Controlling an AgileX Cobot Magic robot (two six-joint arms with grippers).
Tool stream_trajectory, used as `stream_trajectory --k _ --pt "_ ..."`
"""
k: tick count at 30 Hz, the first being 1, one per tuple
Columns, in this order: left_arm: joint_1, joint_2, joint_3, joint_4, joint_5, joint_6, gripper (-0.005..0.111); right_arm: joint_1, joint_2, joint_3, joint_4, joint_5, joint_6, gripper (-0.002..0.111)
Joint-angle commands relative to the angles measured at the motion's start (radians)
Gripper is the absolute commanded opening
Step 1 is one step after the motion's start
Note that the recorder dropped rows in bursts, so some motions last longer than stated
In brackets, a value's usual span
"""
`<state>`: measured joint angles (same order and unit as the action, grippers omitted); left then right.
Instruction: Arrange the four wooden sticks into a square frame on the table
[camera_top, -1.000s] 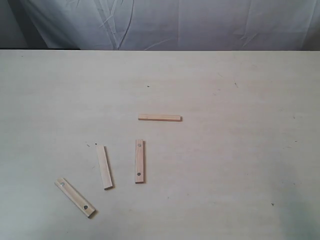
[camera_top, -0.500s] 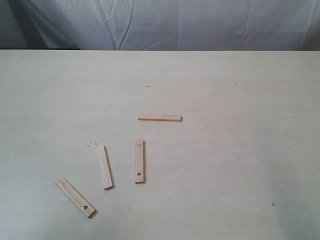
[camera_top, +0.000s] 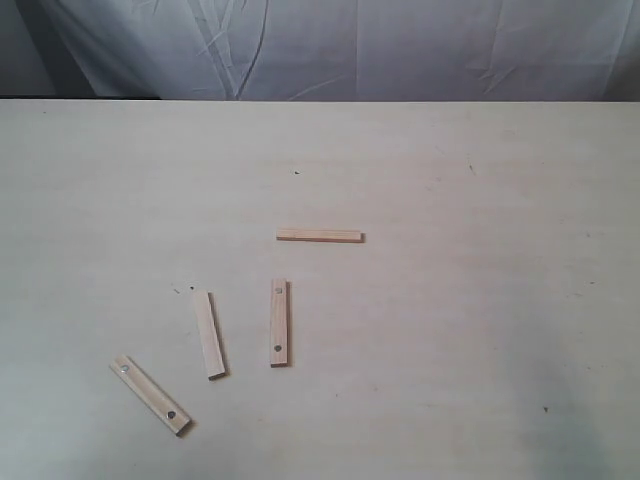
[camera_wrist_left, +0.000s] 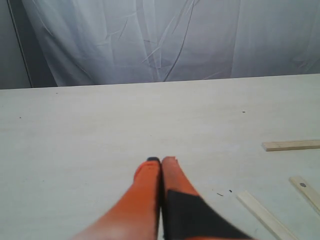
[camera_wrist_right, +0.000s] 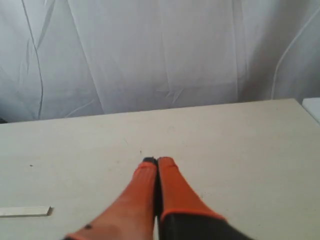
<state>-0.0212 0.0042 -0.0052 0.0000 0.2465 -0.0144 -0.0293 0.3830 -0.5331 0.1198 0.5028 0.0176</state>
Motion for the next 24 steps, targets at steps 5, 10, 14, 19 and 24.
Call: stream_trajectory --k 5,10,14,19,24 --pt "-0.006 -0.004 0.005 -0.007 -0.012 0.000 0.000 -0.005 0.236 -0.061 0.002 0.046 0.001 0.000" --pt "-0.006 -0.004 0.005 -0.007 -0.012 0.000 0.000 -0.005 0.487 -0.202 0.022 0.237 0.001 0.000" --pt "-0.006 -0.004 0.005 -0.007 -0.012 0.000 0.000 0.031 0.661 -0.276 0.051 0.305 0.007 0.000" --pt "-0.006 -0.004 0.005 -0.007 -0.012 0.000 0.000 0.165 0.854 -0.332 0.042 0.297 0.094 0.000" --pt "-0.006 -0.004 0.005 -0.007 -0.012 0.000 0.000 0.360 1.038 -0.394 -0.006 0.267 0.220 0.000"
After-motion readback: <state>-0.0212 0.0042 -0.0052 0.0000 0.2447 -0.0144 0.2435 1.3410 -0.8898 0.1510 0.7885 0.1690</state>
